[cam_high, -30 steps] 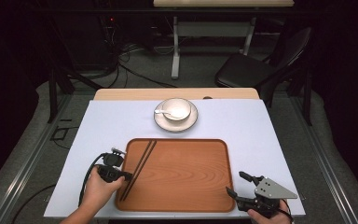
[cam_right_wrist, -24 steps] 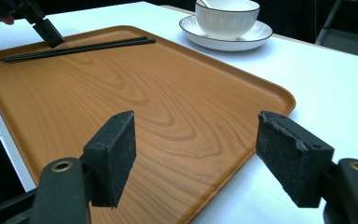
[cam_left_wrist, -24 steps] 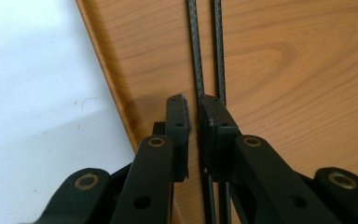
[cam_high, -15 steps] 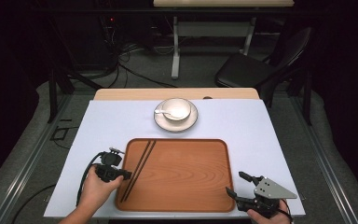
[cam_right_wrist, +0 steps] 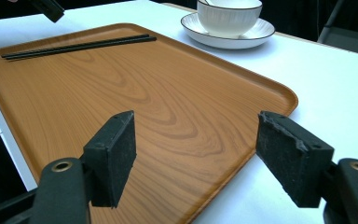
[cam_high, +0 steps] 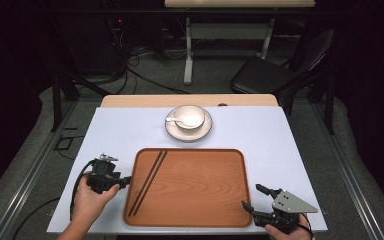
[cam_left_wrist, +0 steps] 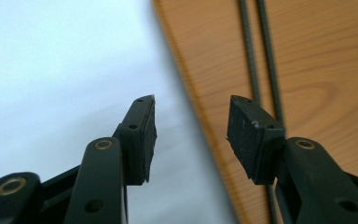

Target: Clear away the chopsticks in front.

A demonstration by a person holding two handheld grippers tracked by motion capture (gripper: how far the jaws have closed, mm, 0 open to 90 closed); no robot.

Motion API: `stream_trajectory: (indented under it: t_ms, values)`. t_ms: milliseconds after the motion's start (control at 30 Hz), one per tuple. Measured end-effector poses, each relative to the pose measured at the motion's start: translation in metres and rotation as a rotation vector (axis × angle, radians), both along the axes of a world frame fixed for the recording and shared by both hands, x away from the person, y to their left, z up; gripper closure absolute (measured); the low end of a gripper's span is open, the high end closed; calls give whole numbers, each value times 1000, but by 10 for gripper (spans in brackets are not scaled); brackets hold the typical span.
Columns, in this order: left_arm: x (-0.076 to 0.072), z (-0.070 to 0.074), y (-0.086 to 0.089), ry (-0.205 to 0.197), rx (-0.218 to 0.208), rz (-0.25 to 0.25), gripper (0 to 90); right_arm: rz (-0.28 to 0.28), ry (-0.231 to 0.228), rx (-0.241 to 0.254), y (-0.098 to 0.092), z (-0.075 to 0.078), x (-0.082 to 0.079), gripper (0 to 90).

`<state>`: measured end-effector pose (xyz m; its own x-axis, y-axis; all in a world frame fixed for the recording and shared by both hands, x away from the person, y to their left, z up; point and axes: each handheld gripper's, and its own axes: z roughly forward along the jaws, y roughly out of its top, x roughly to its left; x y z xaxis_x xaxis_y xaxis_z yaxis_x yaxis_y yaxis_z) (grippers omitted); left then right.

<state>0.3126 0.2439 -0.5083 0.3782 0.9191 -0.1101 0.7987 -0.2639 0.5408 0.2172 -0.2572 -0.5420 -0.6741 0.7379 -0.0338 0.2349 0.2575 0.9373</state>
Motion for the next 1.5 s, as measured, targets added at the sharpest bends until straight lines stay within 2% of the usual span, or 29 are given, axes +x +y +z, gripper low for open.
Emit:
stream_trajectory:
  t_ms: [200, 300, 433, 533, 600, 633, 867, 1500]
  values:
    - [-10, -6, 29, -48, -113, 83, 489, 1, 6, 0, 0, 0, 0, 283]
    - [-15, -8, 41, -100, -119, 107, 475, 3, 4, -3, 0, 0, 0, 283]
    - [-19, -13, 52, -124, -171, 137, 467, 0, 7, -5, 0, -1, 0, 283]
    - [-22, -16, 54, -151, -193, 148, 459, 3, 7, -6, 1, -1, 1, 283]
    - [-22, -20, 52, -181, -170, 135, 448, 7, 8, -6, 2, -2, 1, 283]
    - [-23, -22, 50, -191, -142, 123, 447, 8, 9, -8, 2, -1, 1, 283]
    - [-23, -29, 37, -212, -85, 63, 445, 11, 11, -6, 1, -2, 1, 283]
    - [-25, -36, 28, -214, -70, 42, 441, 15, 10, -9, 1, -1, 0, 283]
